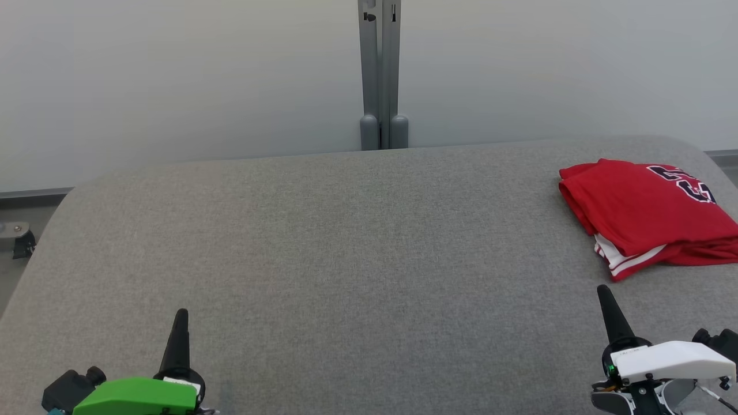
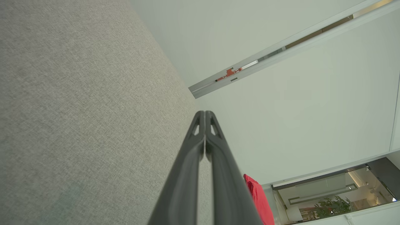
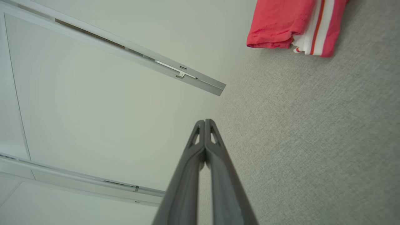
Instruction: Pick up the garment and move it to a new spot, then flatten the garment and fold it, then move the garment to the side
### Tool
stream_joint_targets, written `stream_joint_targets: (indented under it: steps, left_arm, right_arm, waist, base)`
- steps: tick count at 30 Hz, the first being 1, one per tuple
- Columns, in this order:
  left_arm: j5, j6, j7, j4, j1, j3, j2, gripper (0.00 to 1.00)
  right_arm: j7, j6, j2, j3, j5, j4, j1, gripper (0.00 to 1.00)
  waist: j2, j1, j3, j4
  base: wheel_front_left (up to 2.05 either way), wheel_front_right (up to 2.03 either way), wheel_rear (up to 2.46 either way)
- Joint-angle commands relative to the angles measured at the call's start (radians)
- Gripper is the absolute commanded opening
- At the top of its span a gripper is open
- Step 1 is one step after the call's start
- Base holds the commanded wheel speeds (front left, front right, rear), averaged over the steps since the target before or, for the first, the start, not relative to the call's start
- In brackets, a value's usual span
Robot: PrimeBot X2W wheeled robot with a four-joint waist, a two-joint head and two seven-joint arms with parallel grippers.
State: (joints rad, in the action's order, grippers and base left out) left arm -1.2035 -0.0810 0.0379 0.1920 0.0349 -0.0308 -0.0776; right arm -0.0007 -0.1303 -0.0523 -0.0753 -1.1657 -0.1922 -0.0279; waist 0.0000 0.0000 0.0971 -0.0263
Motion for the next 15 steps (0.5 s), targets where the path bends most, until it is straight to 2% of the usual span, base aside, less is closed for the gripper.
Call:
stream_joint_targets:
  steps: [1, 15]
  left_arm:
    - [-0.028, -0.008, -0.006, -0.005, -0.033, 0.01, -0.008, 0.0]
    - [-0.154, -0.022, -0.04, 0.013, -0.069, 0.039, -0.007, 0.0]
  right_arm:
    - [0.007, -0.001, -0.003, -0.005, -0.027, 0.003, 0.03, 0.0]
    - [0.041, -0.001, -0.001, -0.016, -0.154, -0.014, 0.065, 0.0]
  waist:
    - [0.0, 0.0, -0.003, 0.001]
    - [0.0, 0.0, -0.028, 0.007]
  base:
    - [0.0, 0.0, 0.0]
    - [0.0, 0.0, 0.0]
